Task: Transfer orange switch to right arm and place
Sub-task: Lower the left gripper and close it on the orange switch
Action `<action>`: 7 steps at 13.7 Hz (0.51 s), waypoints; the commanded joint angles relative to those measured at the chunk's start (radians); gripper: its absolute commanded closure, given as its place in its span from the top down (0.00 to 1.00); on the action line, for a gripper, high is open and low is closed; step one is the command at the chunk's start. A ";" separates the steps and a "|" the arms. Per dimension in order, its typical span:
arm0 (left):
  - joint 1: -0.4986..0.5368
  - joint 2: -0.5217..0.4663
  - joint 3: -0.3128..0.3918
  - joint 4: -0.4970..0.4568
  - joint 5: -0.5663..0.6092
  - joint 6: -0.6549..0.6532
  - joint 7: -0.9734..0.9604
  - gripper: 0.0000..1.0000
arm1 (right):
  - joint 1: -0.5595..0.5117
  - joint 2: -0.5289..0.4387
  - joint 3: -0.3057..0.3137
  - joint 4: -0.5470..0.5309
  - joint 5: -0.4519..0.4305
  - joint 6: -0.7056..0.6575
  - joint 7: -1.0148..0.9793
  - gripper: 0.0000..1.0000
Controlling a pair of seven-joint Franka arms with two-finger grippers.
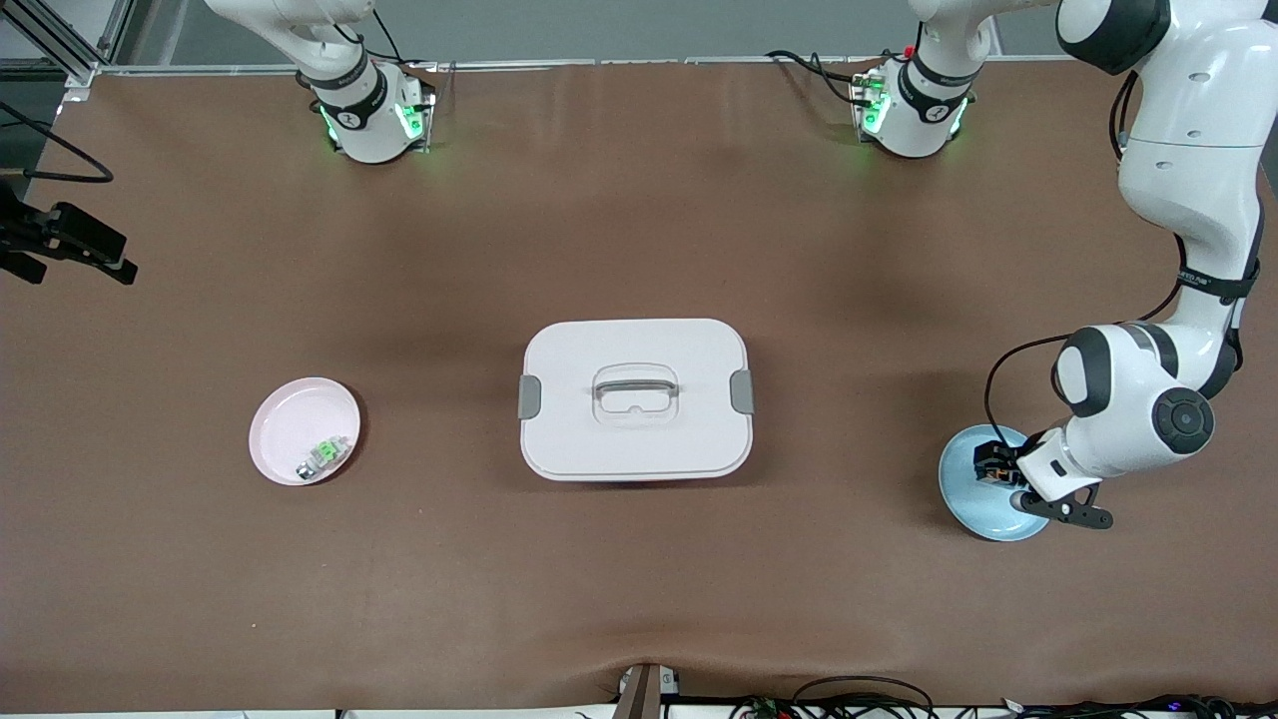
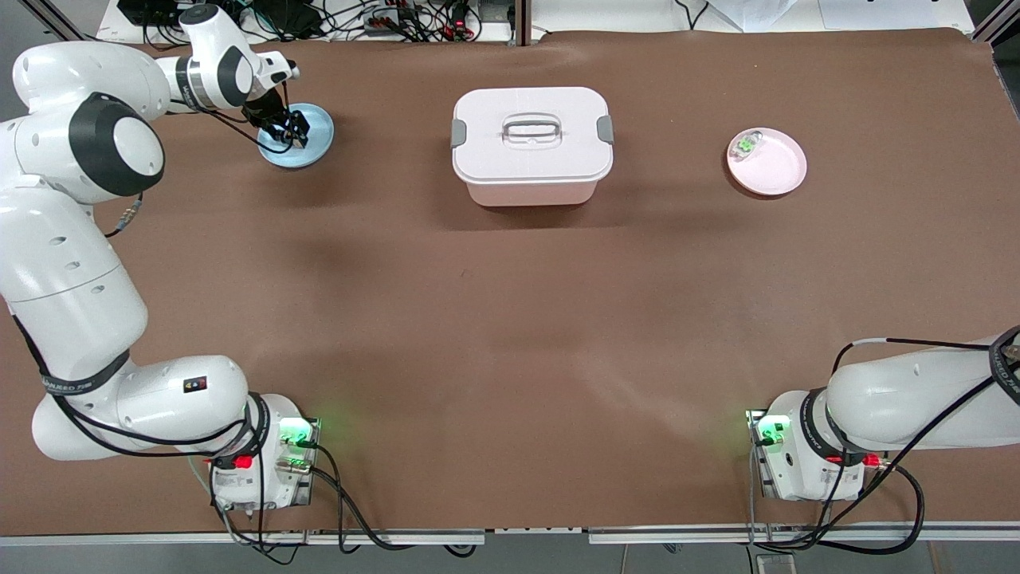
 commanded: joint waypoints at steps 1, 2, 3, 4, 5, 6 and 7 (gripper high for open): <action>-0.001 0.007 0.001 0.010 -0.012 0.011 0.024 0.41 | -0.007 -0.002 0.004 -0.001 0.002 0.004 -0.008 1.00; -0.001 0.007 0.001 0.010 -0.010 0.011 0.024 0.27 | -0.007 -0.002 0.004 -0.001 0.002 0.004 -0.008 1.00; -0.001 0.002 0.001 0.010 -0.010 0.009 0.024 0.12 | -0.007 -0.002 0.004 -0.001 0.002 0.002 -0.008 1.00; -0.001 -0.003 0.001 0.010 -0.010 0.009 0.024 0.00 | -0.007 -0.002 0.004 -0.001 0.002 0.002 -0.008 1.00; -0.001 -0.007 0.001 0.012 -0.010 0.009 0.025 0.00 | -0.007 -0.002 0.004 -0.001 0.002 0.002 -0.008 1.00; 0.001 -0.013 0.000 0.012 -0.010 0.008 0.025 0.00 | -0.007 -0.002 0.004 -0.001 0.002 0.004 -0.008 1.00; 0.001 -0.024 -0.002 0.012 -0.012 0.001 0.025 0.00 | -0.007 -0.002 0.004 -0.001 0.002 0.004 -0.008 1.00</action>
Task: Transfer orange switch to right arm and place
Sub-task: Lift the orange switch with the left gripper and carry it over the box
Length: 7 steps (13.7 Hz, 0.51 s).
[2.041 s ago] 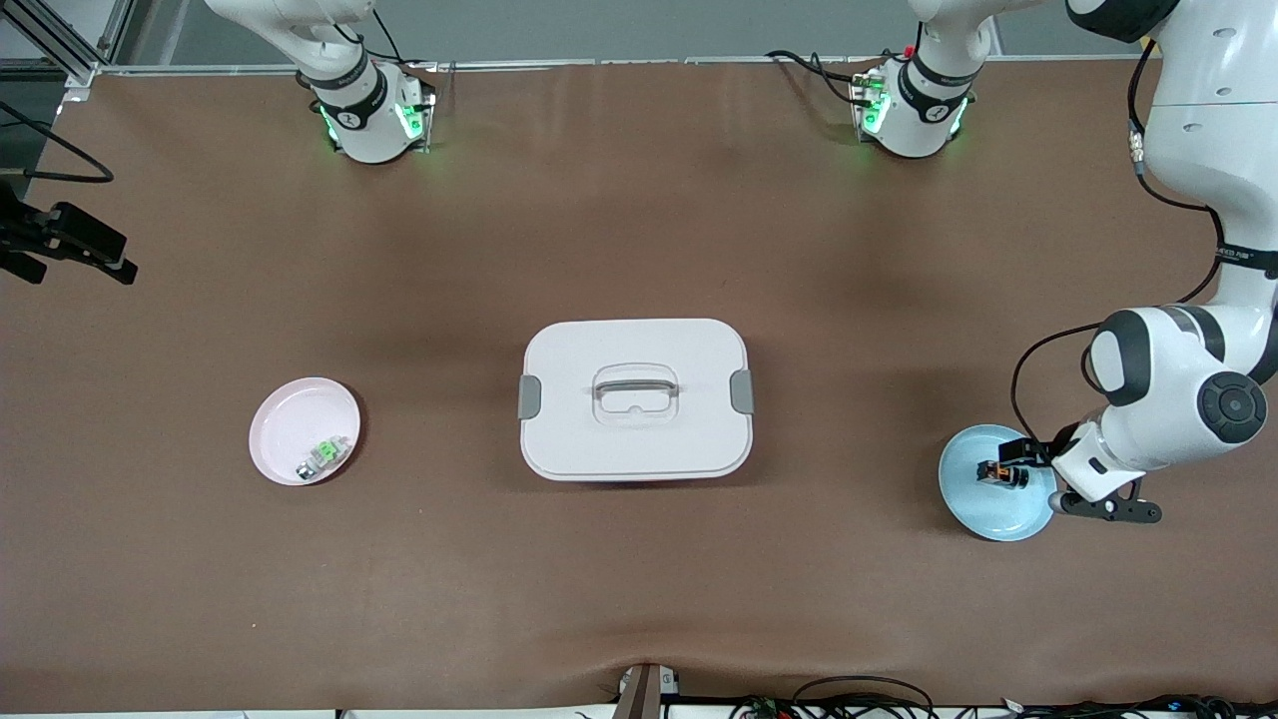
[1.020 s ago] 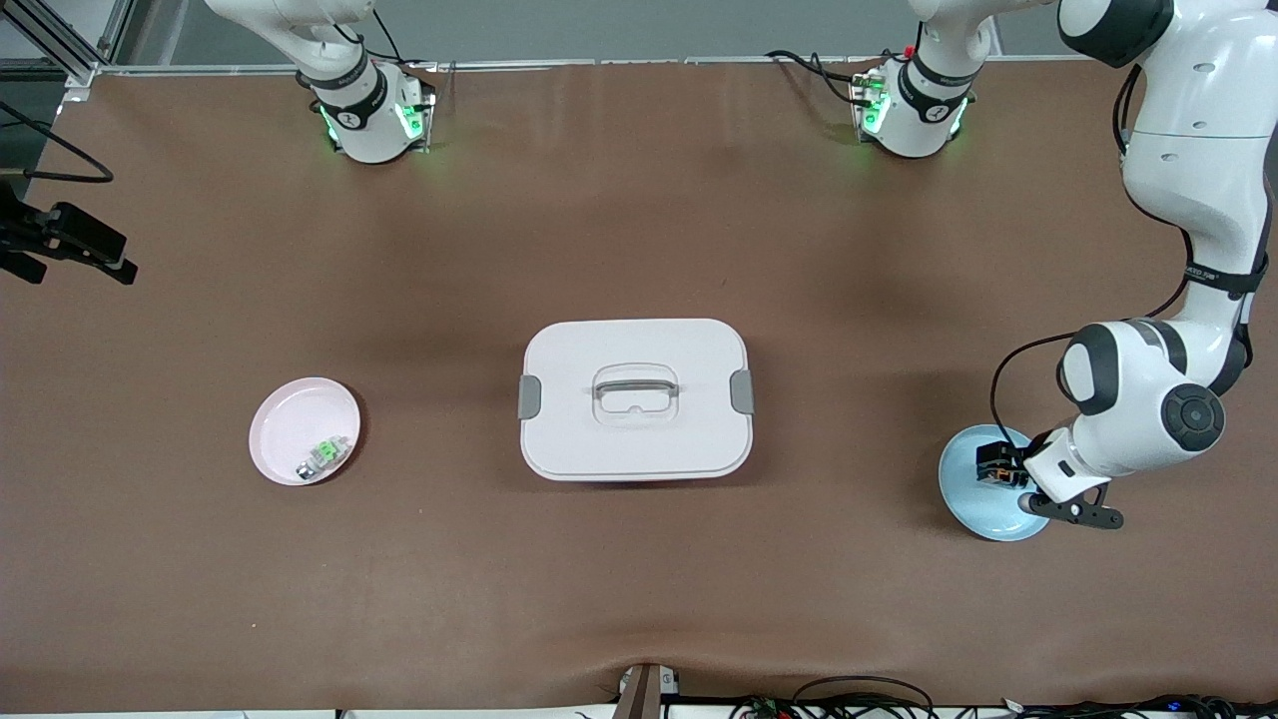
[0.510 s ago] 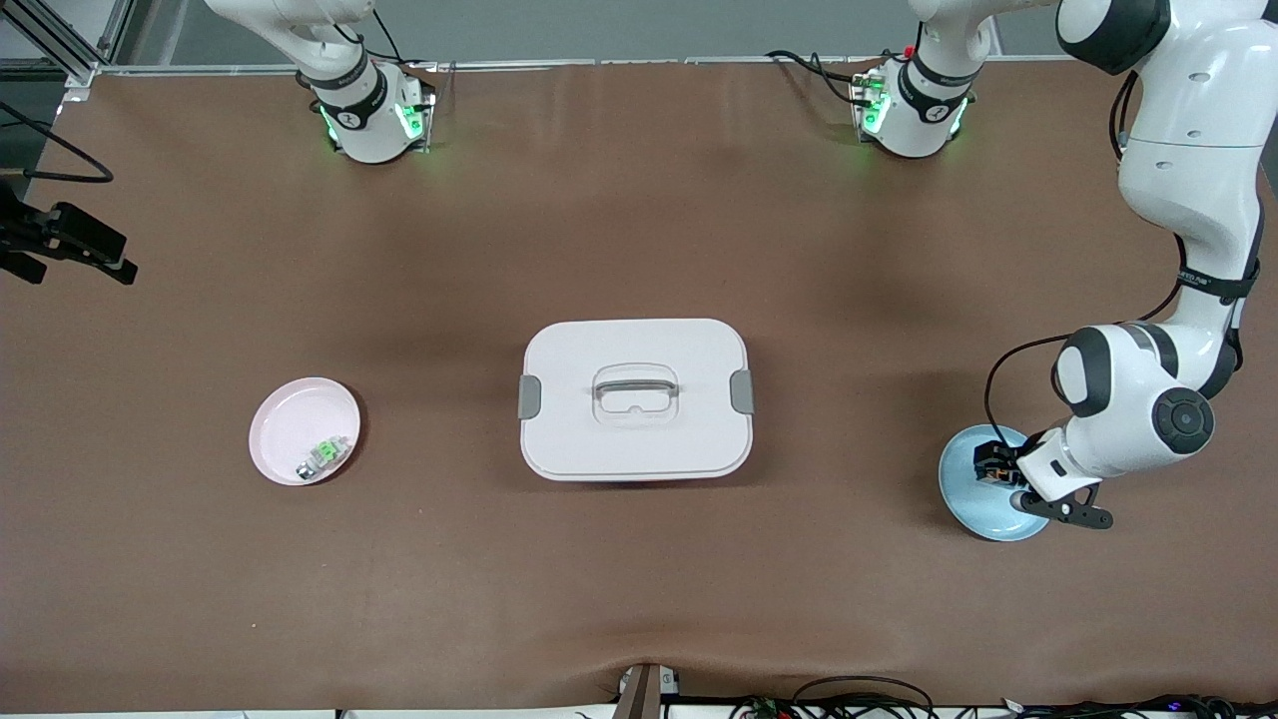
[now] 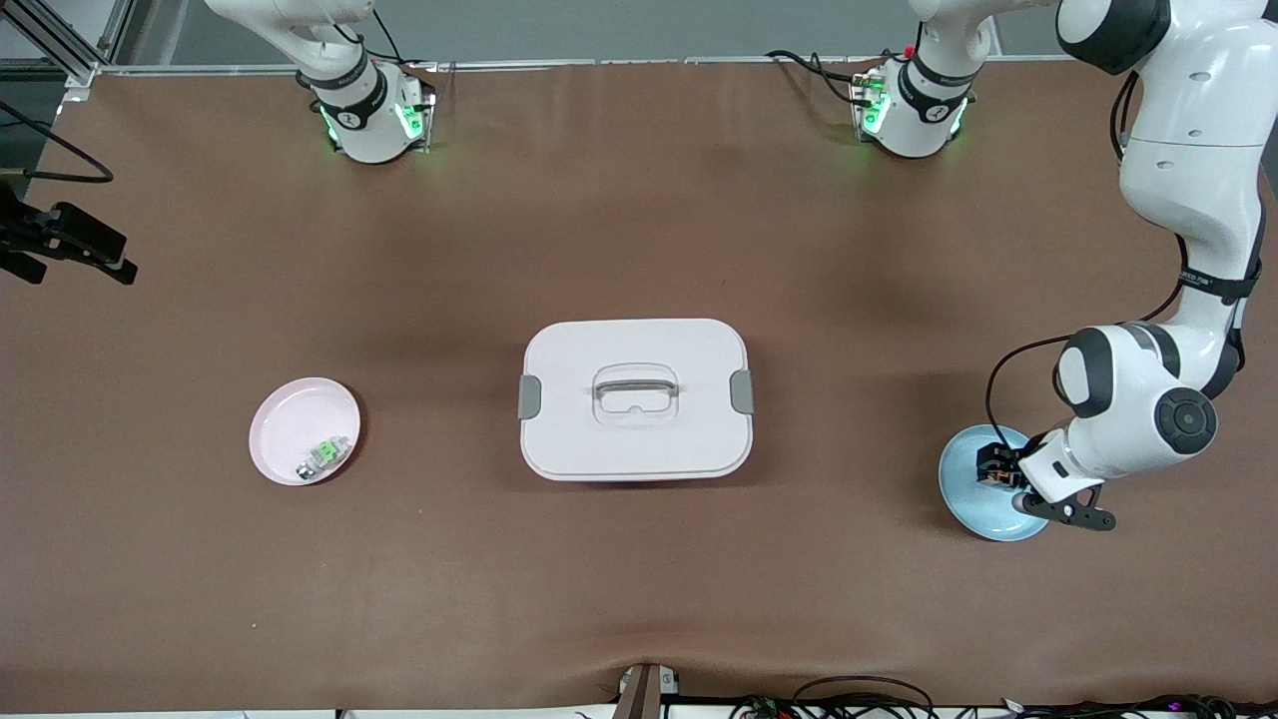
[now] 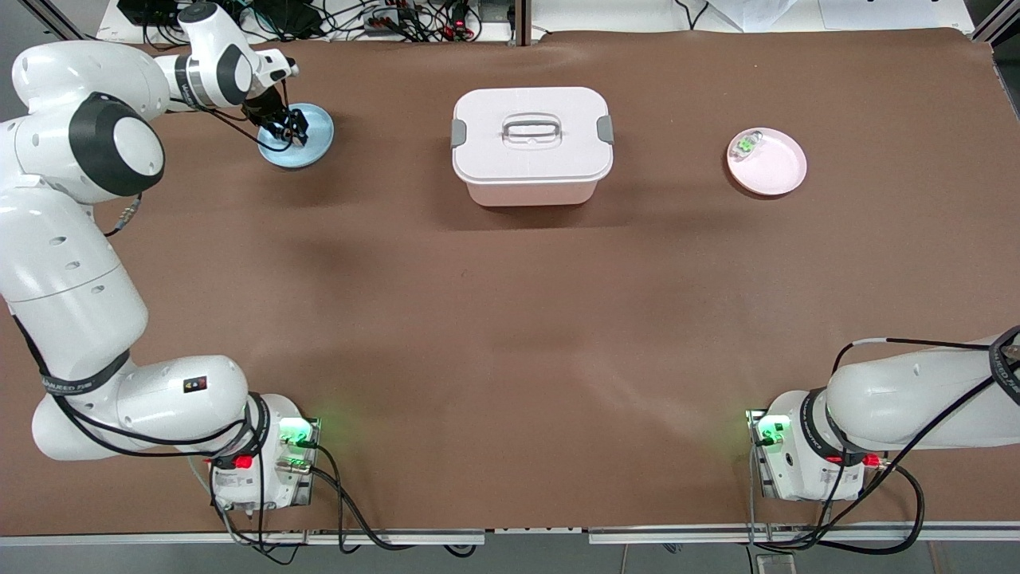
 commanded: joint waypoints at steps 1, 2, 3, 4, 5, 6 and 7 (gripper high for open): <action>0.007 -0.034 -0.020 0.000 -0.016 -0.004 0.023 0.00 | -0.007 -0.002 0.004 -0.001 0.002 0.002 -0.008 1.00; 0.010 -0.054 -0.032 -0.002 -0.018 -0.009 0.016 0.00 | -0.007 -0.002 0.004 -0.001 0.002 0.004 -0.008 1.00; 0.008 -0.074 -0.036 -0.003 -0.020 -0.026 0.014 0.00 | -0.007 -0.001 0.004 -0.001 0.002 0.004 -0.008 1.00; 0.007 -0.095 -0.039 -0.002 -0.021 -0.053 0.013 0.00 | -0.008 -0.001 0.004 -0.001 0.002 0.004 -0.008 1.00; 0.010 -0.116 -0.055 0.000 -0.023 -0.082 0.010 0.00 | -0.010 0.002 0.004 0.007 0.002 0.001 -0.009 1.00; 0.016 -0.138 -0.071 0.000 -0.033 -0.110 0.005 0.00 | -0.007 0.007 0.003 0.013 0.000 -0.001 -0.009 1.00; 0.015 -0.164 -0.074 0.000 -0.058 -0.145 -0.009 0.00 | -0.008 0.008 0.004 0.013 -0.003 0.001 -0.008 1.00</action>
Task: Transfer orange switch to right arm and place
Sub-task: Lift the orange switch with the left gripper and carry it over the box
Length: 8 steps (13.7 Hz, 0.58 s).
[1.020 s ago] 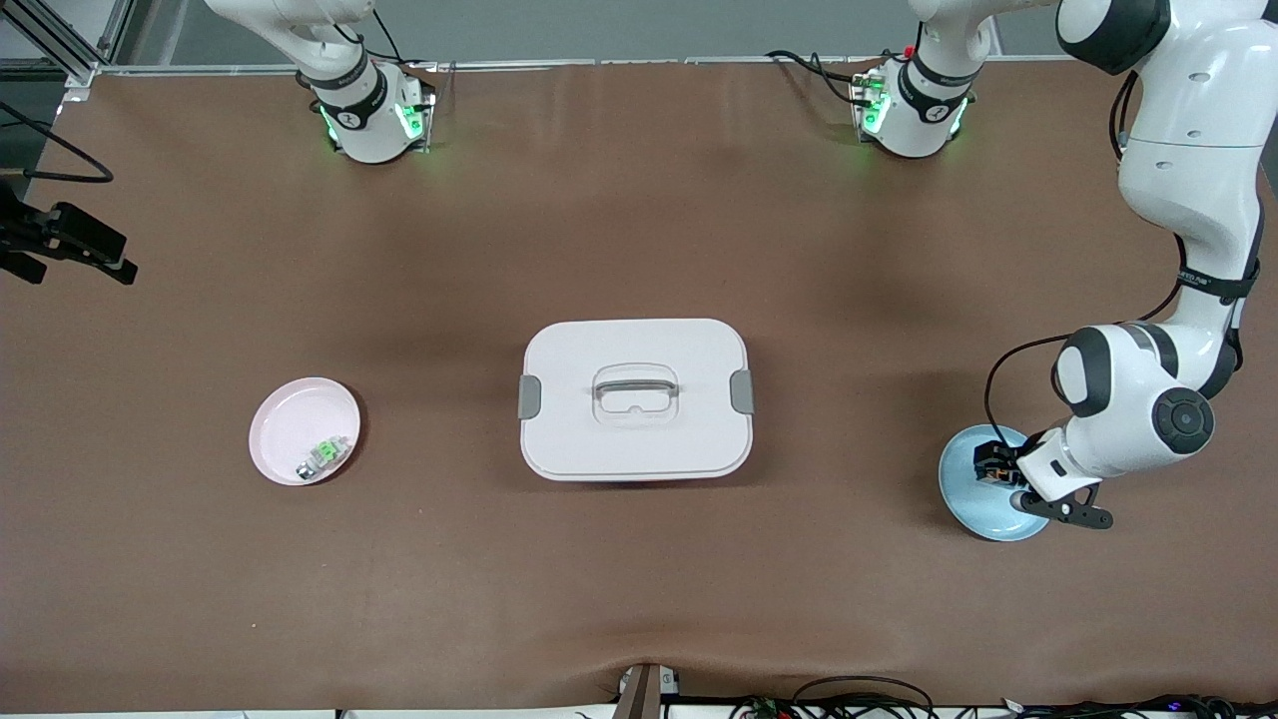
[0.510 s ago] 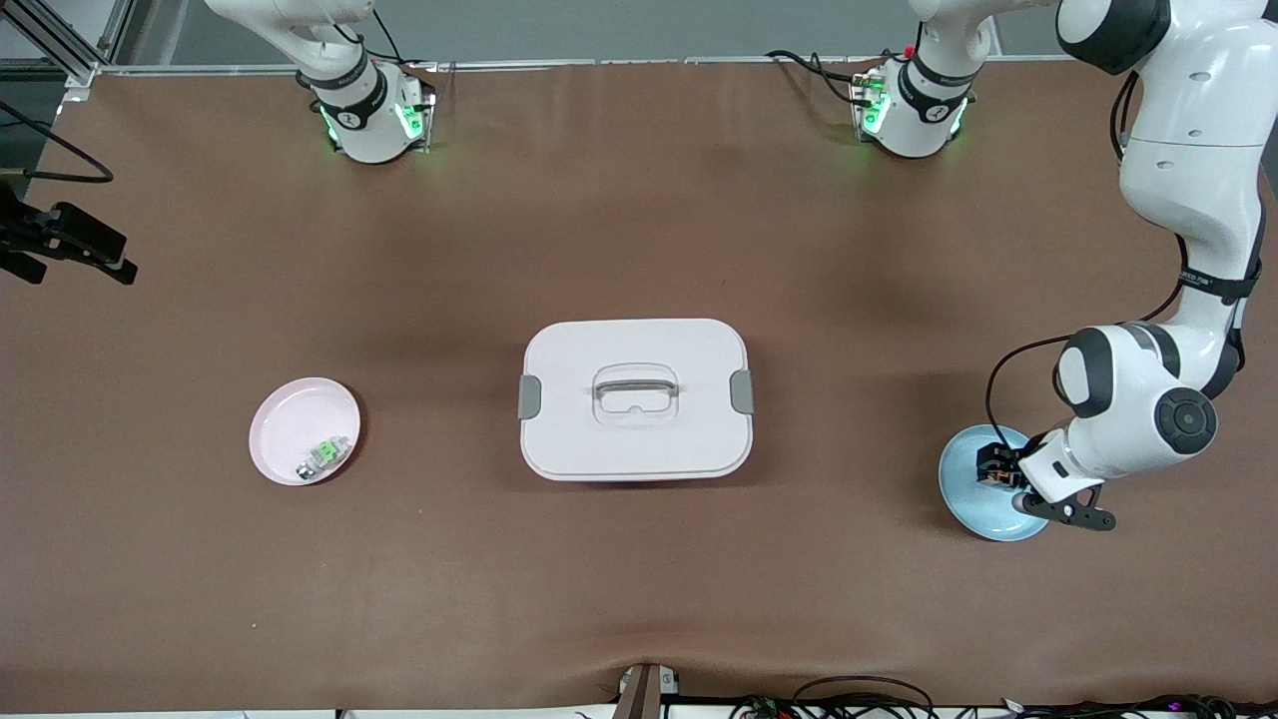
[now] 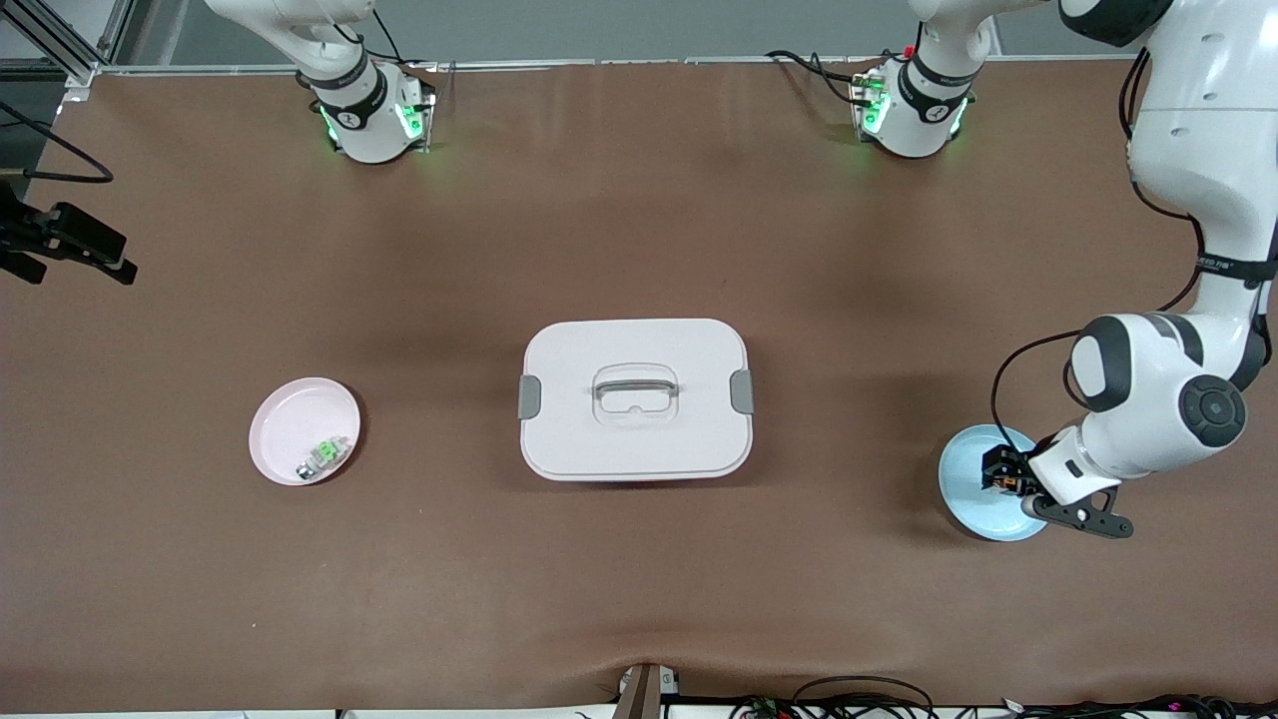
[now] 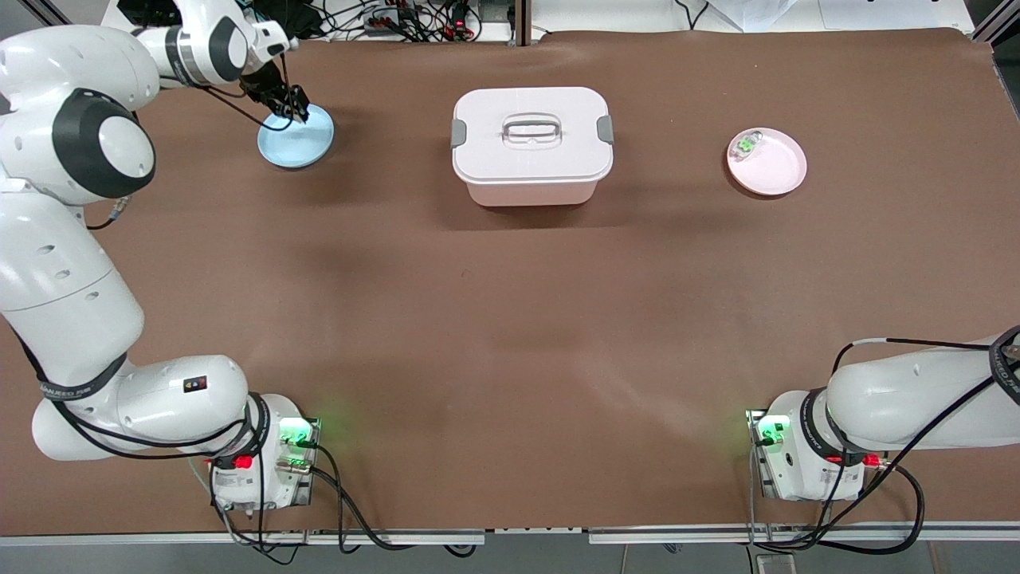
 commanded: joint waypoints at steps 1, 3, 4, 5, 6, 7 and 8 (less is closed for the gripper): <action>0.003 -0.088 -0.020 -0.019 -0.065 -0.100 -0.028 0.00 | -0.013 0.011 0.003 0.015 0.002 0.002 -0.008 1.00; 0.006 -0.116 -0.086 -0.019 -0.103 -0.145 -0.121 0.00 | -0.017 0.019 0.003 0.015 0.002 0.002 -0.001 1.00; 0.006 -0.128 -0.111 -0.019 -0.103 -0.169 -0.180 0.00 | -0.017 0.022 0.002 0.015 0.002 -0.001 -0.007 1.00; 0.005 -0.148 -0.144 -0.013 -0.105 -0.195 -0.235 0.00 | -0.017 0.022 0.002 0.013 0.002 -0.010 -0.005 1.00; 0.005 -0.154 -0.186 0.005 -0.107 -0.232 -0.298 0.00 | -0.016 0.040 0.002 0.010 0.002 -0.010 -0.001 1.00; 0.006 -0.156 -0.221 0.028 -0.107 -0.276 -0.371 0.00 | -0.014 0.065 0.002 0.016 -0.003 -0.010 -0.007 1.00; 0.009 -0.157 -0.264 0.050 -0.107 -0.316 -0.458 0.00 | -0.013 0.074 0.002 0.013 -0.001 -0.010 -0.006 1.00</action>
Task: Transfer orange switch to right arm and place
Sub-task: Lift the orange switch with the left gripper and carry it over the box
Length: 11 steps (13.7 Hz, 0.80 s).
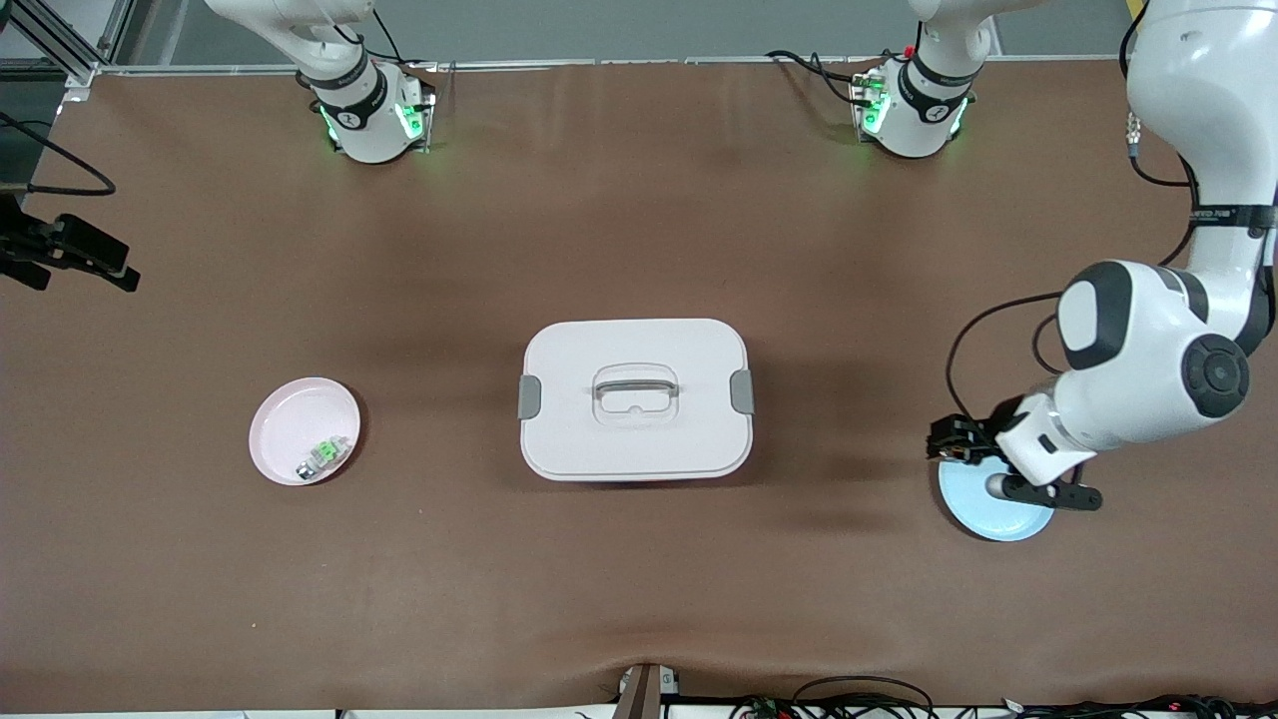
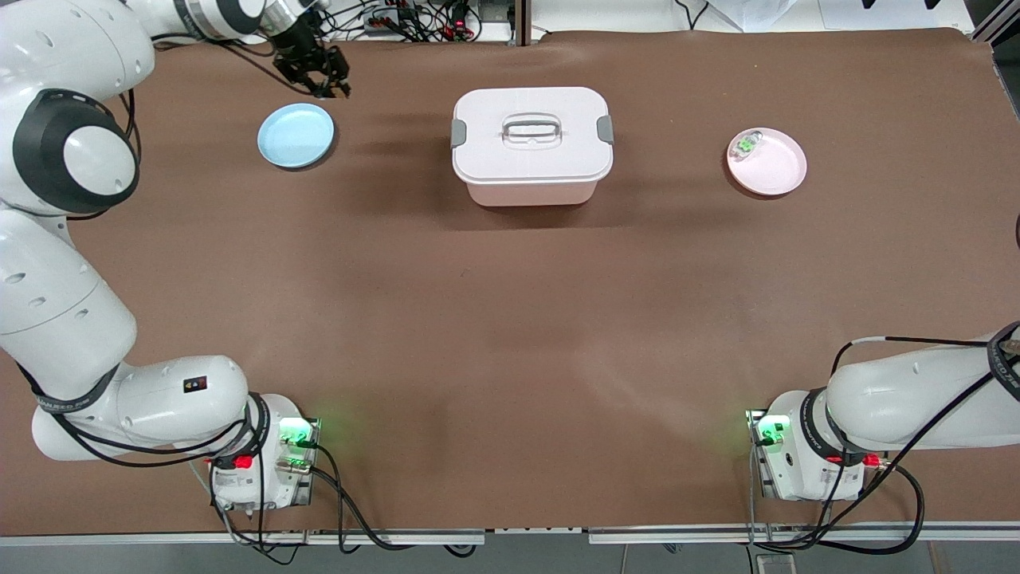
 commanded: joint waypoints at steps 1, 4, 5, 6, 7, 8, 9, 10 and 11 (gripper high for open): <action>0.012 -0.020 -0.099 0.050 -0.014 -0.104 -0.201 0.00 | -0.015 0.049 0.008 0.016 0.004 -0.003 -0.006 1.00; 0.015 -0.020 -0.207 0.094 -0.020 -0.161 -0.428 0.00 | -0.019 0.104 0.006 0.020 -0.001 0.005 -0.009 1.00; 0.015 -0.020 -0.234 0.095 -0.045 -0.163 -0.500 0.00 | -0.024 0.107 0.006 0.020 -0.003 0.005 -0.009 1.00; 0.015 -0.020 -0.253 0.098 -0.066 -0.165 -0.575 0.00 | -0.037 0.114 0.006 0.020 0.004 0.008 -0.009 1.00; 0.014 -0.020 -0.274 0.112 -0.084 -0.165 -0.658 0.00 | -0.057 0.115 0.008 0.020 0.008 0.014 -0.009 1.00; 0.005 -0.016 -0.291 0.121 -0.094 -0.165 -0.738 0.00 | -0.062 0.117 0.006 0.020 0.017 0.022 -0.011 1.00; -0.004 -0.009 -0.302 0.123 -0.100 -0.163 -0.803 0.00 | -0.062 0.126 0.006 0.020 0.017 0.031 -0.017 1.00; -0.027 -0.003 -0.310 0.123 -0.103 -0.162 -0.855 0.00 | -0.064 0.137 0.006 0.020 0.016 0.042 -0.041 1.00; -0.047 0.003 -0.310 0.124 -0.105 -0.160 -0.904 0.00 | -0.067 0.152 0.006 0.020 0.004 0.060 -0.084 1.00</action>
